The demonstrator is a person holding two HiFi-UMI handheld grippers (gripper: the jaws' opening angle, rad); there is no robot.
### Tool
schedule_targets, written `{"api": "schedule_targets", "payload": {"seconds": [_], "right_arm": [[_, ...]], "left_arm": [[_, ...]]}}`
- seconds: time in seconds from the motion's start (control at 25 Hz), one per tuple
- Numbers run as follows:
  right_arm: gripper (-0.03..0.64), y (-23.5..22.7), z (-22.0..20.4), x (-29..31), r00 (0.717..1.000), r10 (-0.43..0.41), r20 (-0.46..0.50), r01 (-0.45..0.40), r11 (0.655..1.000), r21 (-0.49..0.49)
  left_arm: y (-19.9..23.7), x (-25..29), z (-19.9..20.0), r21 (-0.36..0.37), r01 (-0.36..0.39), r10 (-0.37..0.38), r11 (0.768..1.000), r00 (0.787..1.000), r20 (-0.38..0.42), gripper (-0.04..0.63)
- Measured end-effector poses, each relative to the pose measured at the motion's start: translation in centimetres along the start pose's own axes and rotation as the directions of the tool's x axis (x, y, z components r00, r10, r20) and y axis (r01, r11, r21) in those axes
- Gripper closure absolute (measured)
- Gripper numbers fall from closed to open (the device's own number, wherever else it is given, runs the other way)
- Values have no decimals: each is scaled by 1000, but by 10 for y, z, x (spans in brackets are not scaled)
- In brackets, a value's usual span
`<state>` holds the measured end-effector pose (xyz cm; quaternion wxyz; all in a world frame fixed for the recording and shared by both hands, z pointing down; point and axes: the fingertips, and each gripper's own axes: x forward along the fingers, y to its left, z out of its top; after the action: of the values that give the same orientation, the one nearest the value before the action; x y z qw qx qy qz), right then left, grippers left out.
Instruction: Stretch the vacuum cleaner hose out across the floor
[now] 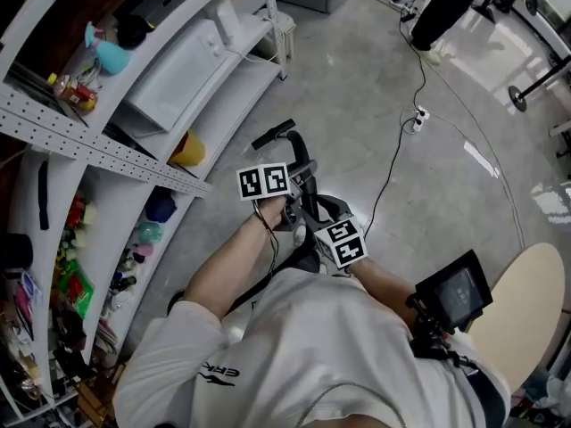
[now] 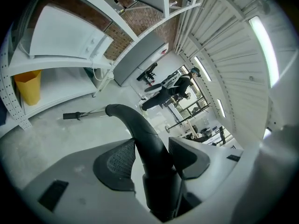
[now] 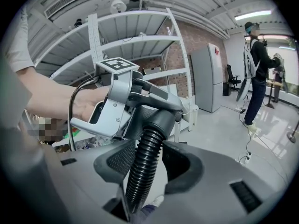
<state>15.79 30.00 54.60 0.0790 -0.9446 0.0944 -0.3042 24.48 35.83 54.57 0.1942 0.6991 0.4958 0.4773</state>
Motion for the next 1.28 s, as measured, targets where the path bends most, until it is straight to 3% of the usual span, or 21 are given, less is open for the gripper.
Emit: {"api": "schedule_targets", "payload": {"seconds": [0.52,1.08,1.28], "right_arm": [[440,-97,54,39,998,-54,-7,55,997,47],[440,-231,86,35,999,42,-31,-41,999,36],[440,-276,86,19,997,71,-24,-70,997,41]], "left_arm": [[-8,89,81,43,35,-32,998,998,-60,376],[-41,204,138,5,-41,41,999,999,3,377],[-63,245,142,4,-68,67,998,998,7,377]]}}
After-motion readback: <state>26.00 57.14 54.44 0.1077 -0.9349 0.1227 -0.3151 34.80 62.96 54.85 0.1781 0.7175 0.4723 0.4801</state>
